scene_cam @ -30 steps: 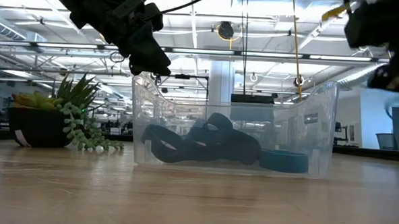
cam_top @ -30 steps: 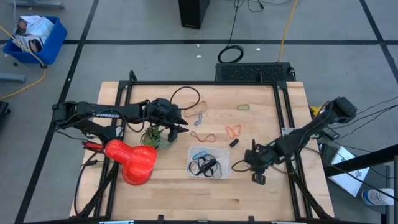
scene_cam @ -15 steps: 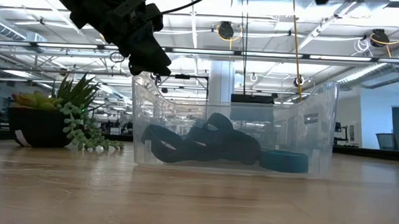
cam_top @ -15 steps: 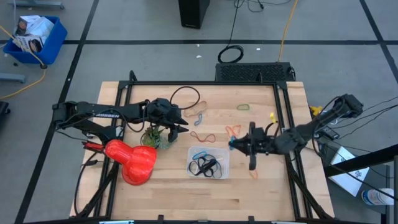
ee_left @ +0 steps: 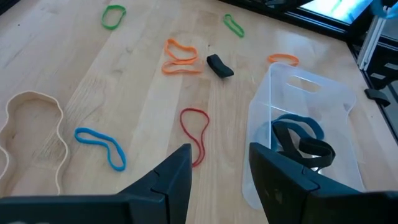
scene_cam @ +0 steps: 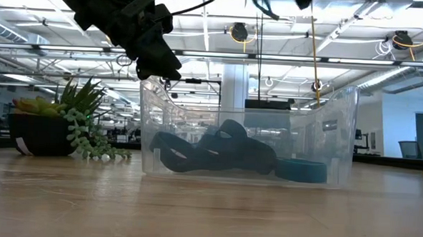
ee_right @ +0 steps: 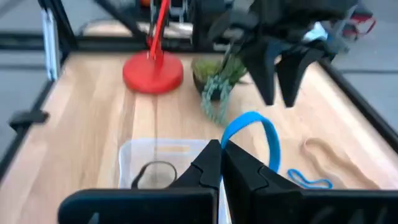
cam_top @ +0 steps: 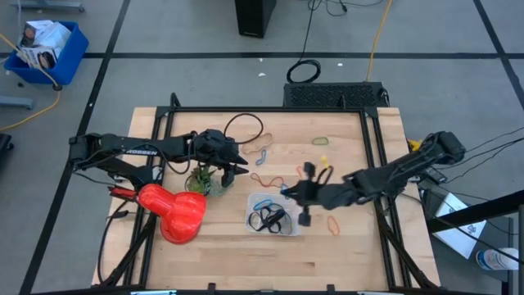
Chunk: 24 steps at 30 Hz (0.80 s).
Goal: Pick and place rubber bands into bin
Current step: Put the bottom blue rubber band into the bin
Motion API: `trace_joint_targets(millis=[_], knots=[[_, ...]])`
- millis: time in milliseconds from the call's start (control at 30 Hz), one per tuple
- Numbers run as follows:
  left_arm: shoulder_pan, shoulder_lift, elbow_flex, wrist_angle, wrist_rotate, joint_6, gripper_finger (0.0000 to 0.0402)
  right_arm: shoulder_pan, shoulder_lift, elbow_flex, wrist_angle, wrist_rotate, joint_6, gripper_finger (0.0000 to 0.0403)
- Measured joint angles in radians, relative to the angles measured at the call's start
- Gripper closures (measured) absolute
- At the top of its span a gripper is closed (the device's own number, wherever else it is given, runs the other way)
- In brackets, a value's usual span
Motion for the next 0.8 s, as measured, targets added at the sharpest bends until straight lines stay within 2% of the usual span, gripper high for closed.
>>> trace_joint_targets(millis=[167, 367, 667, 800], knots=[[0.0, 0.0, 0.0, 0.0, 0.0, 0.0, 0.0233, -0.034, 0.122, 0.064, -0.039, -0.083, 0.0, 0.0403], [0.0, 0.0, 0.0, 0.0, 0.0, 0.001, 0.0233, -0.058, 0.235, 0.061, -0.037, -0.106, 0.028, 0.0403], [0.0, 0.0, 0.0, -0.002, 0.0, 0.001, 0.0233, -0.057, 0.393, 0.06, -0.033, -0.231, 0.094, 0.0403], [0.0, 0.0, 0.0, -0.002, 0.0, 0.001, 0.0234, -0.057, 0.438, 0.06, -0.031, -0.236, 0.131, 0.0403]])
